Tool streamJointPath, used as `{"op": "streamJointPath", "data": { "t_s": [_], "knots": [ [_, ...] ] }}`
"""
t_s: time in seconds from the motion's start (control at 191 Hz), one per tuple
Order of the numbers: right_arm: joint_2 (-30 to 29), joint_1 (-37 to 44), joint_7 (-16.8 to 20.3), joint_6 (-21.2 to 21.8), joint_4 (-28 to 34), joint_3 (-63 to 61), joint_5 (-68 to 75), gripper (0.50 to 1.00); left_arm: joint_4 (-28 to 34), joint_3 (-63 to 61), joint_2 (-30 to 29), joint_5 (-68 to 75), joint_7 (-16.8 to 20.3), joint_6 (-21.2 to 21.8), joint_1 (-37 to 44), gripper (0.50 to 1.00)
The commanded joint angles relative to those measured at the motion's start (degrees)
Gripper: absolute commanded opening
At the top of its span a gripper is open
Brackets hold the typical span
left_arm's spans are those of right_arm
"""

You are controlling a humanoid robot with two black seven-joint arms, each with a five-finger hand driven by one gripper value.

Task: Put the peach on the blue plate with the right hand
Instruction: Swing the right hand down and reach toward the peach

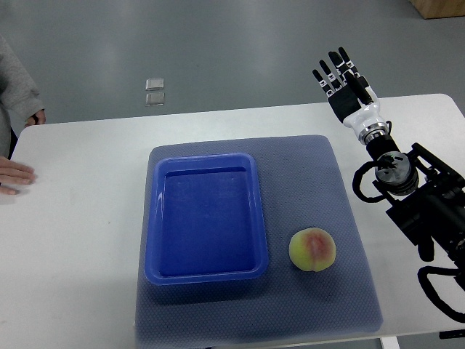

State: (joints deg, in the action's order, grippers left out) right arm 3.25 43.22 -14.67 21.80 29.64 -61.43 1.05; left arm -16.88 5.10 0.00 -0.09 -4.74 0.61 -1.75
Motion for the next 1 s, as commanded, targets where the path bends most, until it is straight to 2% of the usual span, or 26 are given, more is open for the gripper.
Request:
{"op": "streamJointPath", "data": {
  "t_s": [0.0,0.366,0.476,0.481,0.533,0.586,0.591,0.633,0.68,0.685,0.789,0.868,0.993],
  "knots": [
    [0.0,0.0,0.0,-0.1,0.1,0.0,0.0,0.932,-0.1,0.0,0.0,0.0,0.0,0.0,0.0,1.0],
    [0.6,0.4,0.2,0.3,0.5,0.3,-1.6,0.932,-0.1,-0.1,0.0,0.0,0.1,0.0,0.0,1.0],
    [1.0,1.7,0.4,1.0,0.7,1.8,-6.1,0.932,-0.1,-0.1,0.0,0.0,0.0,0.0,0.0,1.0],
    [1.7,2.7,0.5,0.9,1.5,3.8,-9.7,0.932,-0.1,-0.1,0.0,0.0,0.0,0.0,0.0,1.0],
    [4.0,3.4,0.6,0.6,4.2,6.3,-14.4,0.932,-0.2,-0.1,0.0,0.0,0.0,0.0,0.0,1.0],
    [4.0,3.4,0.6,0.6,4.2,6.3,-14.4,0.932,-0.2,-0.1,0.0,0.0,0.0,0.0,0.0,1.0],
    [7.0,4.1,0.7,0.4,7.1,9.3,-19.8,0.932,-0.5,-0.1,0.0,0.0,0.0,0.0,0.0,1.0],
    [9.1,5.3,0.7,0.5,9.5,11.9,-24.6,0.932,-1.0,-0.1,0.0,0.0,0.1,0.0,0.0,1.0],
    [9.1,5.3,0.7,0.5,9.5,12.0,-24.6,0.932,-1.0,-0.1,0.0,0.0,0.1,0.0,0.0,1.0],
    [11.4,7.2,1.2,0.8,12.3,15.6,-30.7,0.932,-1.3,-0.1,0.0,0.0,0.0,0.0,0.0,1.0],
    [17.8,11.3,4.0,1.7,17.9,25.6,-43.9,0.932,-1.5,-0.1,0.0,0.1,0.1,0.0,0.0,1.0],
    [23.7,16.5,6.2,5.7,24.1,37.4,-52.5,0.932,-2.4,-0.1,0.0,0.0,0.0,0.0,-0.1,1.0],
    [31.7,27.6,9.3,12.2,31.7,53.2,-54.4,0.932,-2.5,-0.1,0.0,0.0,0.1,0.0,-0.2,1.0]
  ]
}}
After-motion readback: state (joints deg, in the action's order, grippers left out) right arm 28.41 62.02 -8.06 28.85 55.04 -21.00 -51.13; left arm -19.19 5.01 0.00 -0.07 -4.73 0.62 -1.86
